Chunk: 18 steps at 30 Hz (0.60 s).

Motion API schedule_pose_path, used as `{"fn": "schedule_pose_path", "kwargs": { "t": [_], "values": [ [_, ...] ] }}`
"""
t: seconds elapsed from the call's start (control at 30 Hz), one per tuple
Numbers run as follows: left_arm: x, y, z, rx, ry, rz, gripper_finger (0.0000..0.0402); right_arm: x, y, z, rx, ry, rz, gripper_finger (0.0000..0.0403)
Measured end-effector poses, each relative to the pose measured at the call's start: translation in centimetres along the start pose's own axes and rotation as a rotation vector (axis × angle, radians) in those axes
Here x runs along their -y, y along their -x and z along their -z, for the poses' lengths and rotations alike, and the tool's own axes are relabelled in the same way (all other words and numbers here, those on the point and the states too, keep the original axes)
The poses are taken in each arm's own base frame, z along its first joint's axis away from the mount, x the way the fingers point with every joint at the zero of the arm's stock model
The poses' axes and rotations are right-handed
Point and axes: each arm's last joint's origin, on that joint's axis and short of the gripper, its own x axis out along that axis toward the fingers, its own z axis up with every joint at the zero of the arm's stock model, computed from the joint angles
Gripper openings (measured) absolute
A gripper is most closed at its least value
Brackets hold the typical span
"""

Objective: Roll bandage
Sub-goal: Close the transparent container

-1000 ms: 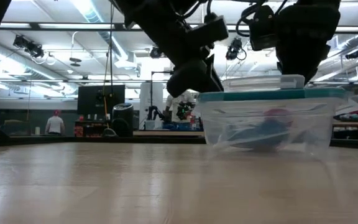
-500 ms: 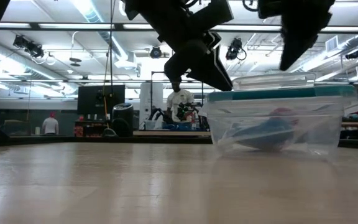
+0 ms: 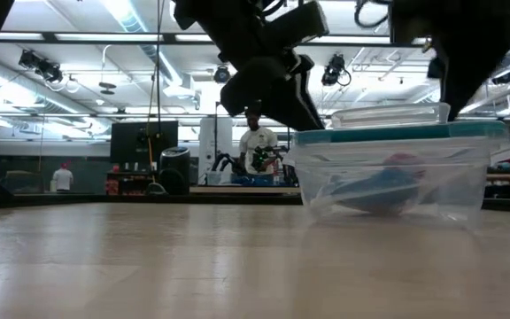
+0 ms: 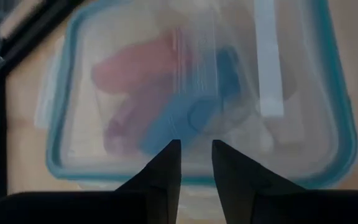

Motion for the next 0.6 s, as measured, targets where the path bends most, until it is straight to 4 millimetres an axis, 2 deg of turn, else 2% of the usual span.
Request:
{"fn": "schedule_pose_path", "kwargs": {
  "t": [0.23, 0.37, 0.6],
  "values": [
    [0.4, -0.1, 0.8, -0.059, 0.020, 0.046, 0.0094, -0.6, -3.7, -0.2, -0.024, -0.002, 0.006, 0.0050],
    [0.8, -0.1, 1.0, -0.061, 0.062, 0.115, 0.0094, -1.3, -4.2, -0.4, -0.027, -0.001, -0.071, 0.0050],
    [1.5, 0.1, 0.5, -0.039, 0.072, 0.149, 0.0094, -1.4, -3.8, -0.2, -0.059, -0.015, -0.117, 0.0046]
  ]
}}
